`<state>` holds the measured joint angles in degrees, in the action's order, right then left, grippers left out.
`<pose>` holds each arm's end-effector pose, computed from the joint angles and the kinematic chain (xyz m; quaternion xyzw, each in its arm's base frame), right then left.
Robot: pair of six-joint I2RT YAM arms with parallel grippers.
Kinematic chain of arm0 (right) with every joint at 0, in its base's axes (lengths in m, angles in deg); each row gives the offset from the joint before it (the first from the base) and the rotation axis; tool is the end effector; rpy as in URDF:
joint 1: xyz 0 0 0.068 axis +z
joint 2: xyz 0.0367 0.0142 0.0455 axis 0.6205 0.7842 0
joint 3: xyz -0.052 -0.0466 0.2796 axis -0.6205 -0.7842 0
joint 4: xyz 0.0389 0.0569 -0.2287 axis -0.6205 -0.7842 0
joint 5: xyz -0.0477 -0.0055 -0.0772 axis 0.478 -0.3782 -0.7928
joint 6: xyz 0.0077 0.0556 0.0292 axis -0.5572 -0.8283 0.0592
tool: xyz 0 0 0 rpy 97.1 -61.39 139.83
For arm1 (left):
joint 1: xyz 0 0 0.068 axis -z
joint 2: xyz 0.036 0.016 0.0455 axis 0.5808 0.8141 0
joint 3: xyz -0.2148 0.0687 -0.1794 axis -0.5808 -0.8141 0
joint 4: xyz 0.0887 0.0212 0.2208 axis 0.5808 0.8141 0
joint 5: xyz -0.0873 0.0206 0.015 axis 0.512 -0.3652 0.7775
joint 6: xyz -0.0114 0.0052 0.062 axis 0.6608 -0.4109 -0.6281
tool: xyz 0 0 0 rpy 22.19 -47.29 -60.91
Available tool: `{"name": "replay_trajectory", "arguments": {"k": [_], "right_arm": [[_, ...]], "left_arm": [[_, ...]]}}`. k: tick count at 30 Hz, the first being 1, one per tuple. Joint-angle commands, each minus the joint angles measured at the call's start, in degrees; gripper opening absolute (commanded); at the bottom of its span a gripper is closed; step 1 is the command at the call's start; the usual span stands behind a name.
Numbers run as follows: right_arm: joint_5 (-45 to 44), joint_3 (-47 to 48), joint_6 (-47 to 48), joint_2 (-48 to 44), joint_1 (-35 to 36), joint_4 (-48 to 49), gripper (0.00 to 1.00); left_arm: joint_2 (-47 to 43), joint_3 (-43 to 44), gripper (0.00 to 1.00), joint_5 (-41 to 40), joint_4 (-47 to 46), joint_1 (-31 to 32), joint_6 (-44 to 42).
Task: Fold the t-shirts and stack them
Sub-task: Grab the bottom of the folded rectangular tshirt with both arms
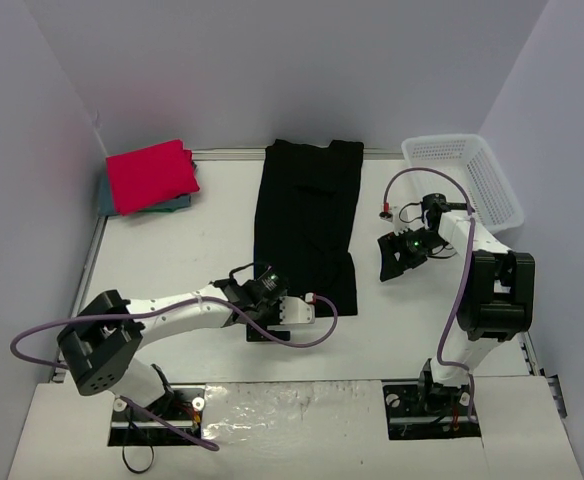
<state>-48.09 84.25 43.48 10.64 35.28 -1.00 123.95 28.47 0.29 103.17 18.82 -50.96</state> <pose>0.3181 0.0117 0.2151 -0.3058 0.8858 0.2371 0.2563 0.1558 -0.2216 0.2077 0.6744 0.6832 -0.0748 0.2698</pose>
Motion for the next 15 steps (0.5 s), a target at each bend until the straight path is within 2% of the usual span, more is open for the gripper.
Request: {"name": "replay_trajectory", "arguments": {"k": [1,15], "right_arm": [[-0.5,-0.3,-0.3,0.3,-0.3,-1.7,0.64],[-1.3,-0.5,-0.4,0.8,0.0,-1.6,0.64]], "left_arm": [[0.7,-0.1,0.96,-2.4,-2.6,0.3,0.4],[2.3,-1.6,1.00,-9.1,-7.3,0.3,0.0]]}}
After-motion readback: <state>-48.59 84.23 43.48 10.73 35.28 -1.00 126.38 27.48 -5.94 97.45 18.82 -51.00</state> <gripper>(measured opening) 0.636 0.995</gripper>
